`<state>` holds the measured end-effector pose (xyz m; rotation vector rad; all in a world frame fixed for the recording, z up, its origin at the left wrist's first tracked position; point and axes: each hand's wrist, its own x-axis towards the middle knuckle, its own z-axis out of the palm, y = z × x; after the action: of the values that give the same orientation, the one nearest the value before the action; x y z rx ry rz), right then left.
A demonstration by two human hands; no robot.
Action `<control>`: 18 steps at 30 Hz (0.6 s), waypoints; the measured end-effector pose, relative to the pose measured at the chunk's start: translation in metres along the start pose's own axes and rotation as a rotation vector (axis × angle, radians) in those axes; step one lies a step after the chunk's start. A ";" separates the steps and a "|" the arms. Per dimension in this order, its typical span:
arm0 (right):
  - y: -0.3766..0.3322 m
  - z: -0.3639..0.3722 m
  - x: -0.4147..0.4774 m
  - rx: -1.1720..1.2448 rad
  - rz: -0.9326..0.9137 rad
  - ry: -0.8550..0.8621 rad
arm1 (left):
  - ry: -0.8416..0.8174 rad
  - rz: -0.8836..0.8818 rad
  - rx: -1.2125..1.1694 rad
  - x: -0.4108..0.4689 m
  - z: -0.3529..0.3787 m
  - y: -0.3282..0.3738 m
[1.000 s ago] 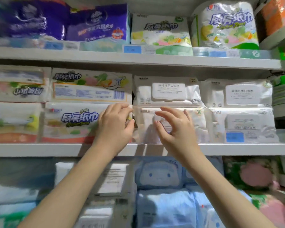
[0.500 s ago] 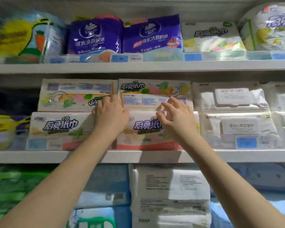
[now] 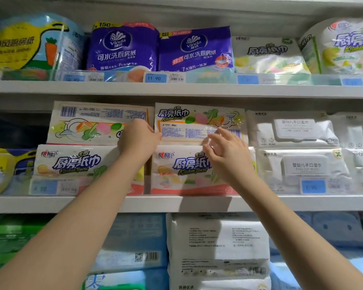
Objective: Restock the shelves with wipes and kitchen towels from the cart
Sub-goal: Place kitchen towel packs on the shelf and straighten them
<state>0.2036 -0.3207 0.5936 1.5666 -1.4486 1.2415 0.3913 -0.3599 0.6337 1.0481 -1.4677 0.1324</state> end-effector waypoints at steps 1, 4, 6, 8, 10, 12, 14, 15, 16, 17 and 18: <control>0.000 0.000 0.000 0.002 -0.004 -0.002 | -0.005 -0.010 -0.003 0.001 0.000 -0.001; 0.002 -0.001 0.000 0.007 -0.016 -0.009 | -0.002 -0.027 -0.034 0.002 0.000 -0.002; 0.001 -0.002 0.000 0.038 -0.022 -0.004 | 0.017 -0.008 -0.063 -0.004 -0.005 0.001; -0.001 -0.003 0.000 0.112 -0.024 0.040 | 0.060 0.030 -0.108 -0.012 -0.014 0.006; -0.003 -0.006 0.000 0.170 -0.030 0.088 | 0.099 0.109 -0.154 -0.021 -0.023 0.012; -0.006 -0.009 -0.001 0.200 -0.030 0.084 | 0.115 0.187 -0.206 -0.028 -0.027 0.015; -0.008 -0.010 -0.001 0.229 -0.043 0.074 | 0.077 0.177 -0.263 -0.031 -0.026 0.014; -0.010 -0.010 -0.002 0.240 -0.056 0.073 | 0.034 0.139 -0.290 -0.032 -0.026 0.013; -0.011 -0.010 -0.003 0.251 -0.071 0.075 | -0.014 0.107 -0.316 -0.032 -0.026 0.011; -0.013 -0.010 -0.003 0.259 -0.087 0.078 | -0.057 0.086 -0.351 -0.032 -0.026 0.010; -0.015 -0.011 -0.004 0.262 -0.096 0.075 | -0.090 0.071 -0.392 -0.033 -0.027 0.010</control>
<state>0.2162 -0.3066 0.5957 1.7181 -1.1867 1.4626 0.3988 -0.3196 0.6173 0.6905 -1.5351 -0.1501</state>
